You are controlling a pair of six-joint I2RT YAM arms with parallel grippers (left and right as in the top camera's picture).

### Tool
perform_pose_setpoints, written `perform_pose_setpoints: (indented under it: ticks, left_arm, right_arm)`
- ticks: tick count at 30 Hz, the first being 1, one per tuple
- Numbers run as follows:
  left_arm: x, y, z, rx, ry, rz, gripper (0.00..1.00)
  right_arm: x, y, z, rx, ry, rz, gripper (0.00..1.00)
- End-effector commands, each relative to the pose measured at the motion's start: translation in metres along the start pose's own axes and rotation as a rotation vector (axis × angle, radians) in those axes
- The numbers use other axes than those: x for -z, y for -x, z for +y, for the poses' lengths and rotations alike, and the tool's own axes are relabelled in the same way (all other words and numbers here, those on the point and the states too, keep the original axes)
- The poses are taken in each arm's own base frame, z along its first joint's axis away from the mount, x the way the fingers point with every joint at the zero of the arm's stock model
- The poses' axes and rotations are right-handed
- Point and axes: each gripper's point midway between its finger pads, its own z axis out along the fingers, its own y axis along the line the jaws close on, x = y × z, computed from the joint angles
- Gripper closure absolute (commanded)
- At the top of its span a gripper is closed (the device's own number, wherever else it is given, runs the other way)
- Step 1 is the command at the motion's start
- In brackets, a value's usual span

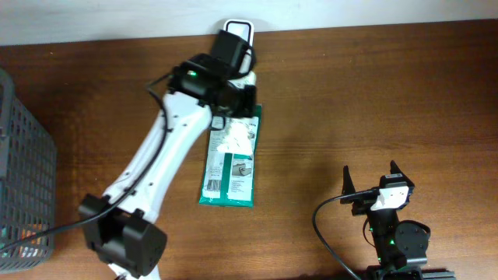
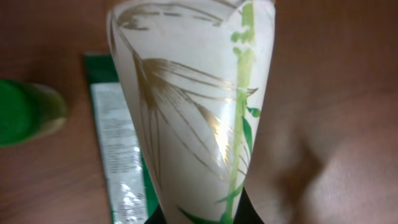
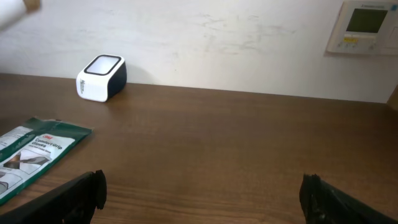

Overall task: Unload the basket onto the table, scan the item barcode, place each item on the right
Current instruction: 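Lay the white tube on the table right of the wipes pack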

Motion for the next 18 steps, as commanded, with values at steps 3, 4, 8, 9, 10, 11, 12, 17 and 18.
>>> perform_pose_setpoints:
  ticks: [3, 4, 8, 9, 10, 11, 12, 17, 18]
  left_arm:
    - [-0.050, -0.043, -0.037, 0.011, 0.007, 0.184, 1.00]
    - [-0.060, -0.050, -0.041, 0.000, 0.012, 0.215, 1.00]
    - [-0.101, -0.081, -0.065, -0.010, -0.013, 0.334, 1.00]
    - [-0.109, -0.086, -0.069, -0.016, -0.021, 0.347, 1.00]
    - [-0.119, -0.091, -0.077, -0.025, -0.035, 0.361, 1.00]
    - [-0.126, -0.093, -0.080, -0.026, -0.040, 0.365, 1.00]
    - [-0.133, -0.095, -0.082, -0.021, -0.041, 0.369, 1.00]
    - [-0.173, -0.105, -0.097, 0.013, -0.103, 0.401, 1.00]
    - [-0.176, -0.107, -0.098, 0.015, -0.108, 0.408, 1.00]
  right_arm:
    - [0.000, -0.002, 0.001, -0.001, 0.001, 0.004, 0.02]
    - [0.000, -0.002, 0.001, -0.001, 0.001, 0.004, 0.02]
    - [0.000, -0.002, 0.001, -0.001, 0.001, 0.004, 0.02]
    - [0.000, -0.002, 0.001, -0.001, 0.001, 0.004, 0.02]
    - [0.000, -0.002, 0.001, -0.001, 0.001, 0.004, 0.02]
    - [0.000, -0.002, 0.001, -0.001, 0.001, 0.004, 0.02]
    - [0.000, -0.002, 0.001, -0.001, 0.001, 0.004, 0.02]
    - [0.000, -0.002, 0.001, -0.001, 0.001, 0.004, 0.02]
    - [0.000, -0.002, 0.001, -0.001, 0.001, 0.004, 0.02]
